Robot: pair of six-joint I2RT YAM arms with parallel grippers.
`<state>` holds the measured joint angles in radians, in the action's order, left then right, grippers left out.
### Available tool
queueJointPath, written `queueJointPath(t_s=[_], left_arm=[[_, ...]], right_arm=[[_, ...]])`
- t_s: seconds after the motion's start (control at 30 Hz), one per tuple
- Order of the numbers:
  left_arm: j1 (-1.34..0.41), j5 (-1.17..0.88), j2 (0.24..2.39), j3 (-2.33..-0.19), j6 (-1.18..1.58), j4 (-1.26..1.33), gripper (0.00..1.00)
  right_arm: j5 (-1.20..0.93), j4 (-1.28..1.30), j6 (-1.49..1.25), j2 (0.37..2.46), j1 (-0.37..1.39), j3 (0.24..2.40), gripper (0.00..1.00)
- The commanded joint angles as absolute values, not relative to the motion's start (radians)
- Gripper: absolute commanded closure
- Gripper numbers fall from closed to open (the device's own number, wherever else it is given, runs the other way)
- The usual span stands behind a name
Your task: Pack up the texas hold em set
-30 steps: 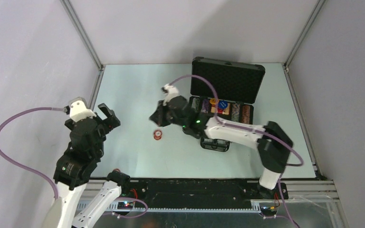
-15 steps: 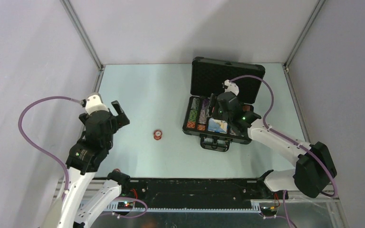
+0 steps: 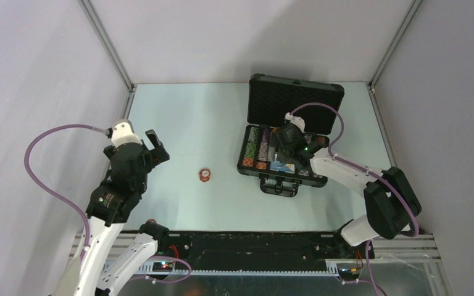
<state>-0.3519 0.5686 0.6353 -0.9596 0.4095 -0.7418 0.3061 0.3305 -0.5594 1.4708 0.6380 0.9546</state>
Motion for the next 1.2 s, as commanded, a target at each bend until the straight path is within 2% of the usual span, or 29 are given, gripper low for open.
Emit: queueJointPath(t_s=[0.0, 0.17, 0.37, 0.6, 1.03, 1.17], left_arm=[[-0.345, 0.561, 0.643, -0.946, 0.399, -0.71, 0.02], [-0.345, 0.561, 0.647, -0.946, 0.399, -0.71, 0.02], [-0.346, 0.56, 0.649, -0.946, 0.399, -0.711, 0.02], [-0.346, 0.558, 0.649, -0.946, 0.398, -0.71, 0.02], [-0.344, 0.554, 0.649, -0.946, 0.399, -0.709, 0.02], [-0.344, 0.552, 0.65, -0.946, 0.398, -0.709, 0.02]], right_arm=[[0.313, 0.356, -0.533, 1.497, 0.641, 1.009, 0.14], [0.311, 0.357, -0.52, 1.511, 0.651, 1.01, 0.14], [0.314, 0.374, -0.499, 1.534, 0.67, 1.018, 0.22], [0.321, 0.402, -0.489, 1.568, 0.696, 1.039, 0.18], [0.39, 0.488, -0.481, 1.592, 0.716, 1.063, 0.33], [0.408, 0.498, -0.482, 1.592, 0.723, 1.068, 0.41]])
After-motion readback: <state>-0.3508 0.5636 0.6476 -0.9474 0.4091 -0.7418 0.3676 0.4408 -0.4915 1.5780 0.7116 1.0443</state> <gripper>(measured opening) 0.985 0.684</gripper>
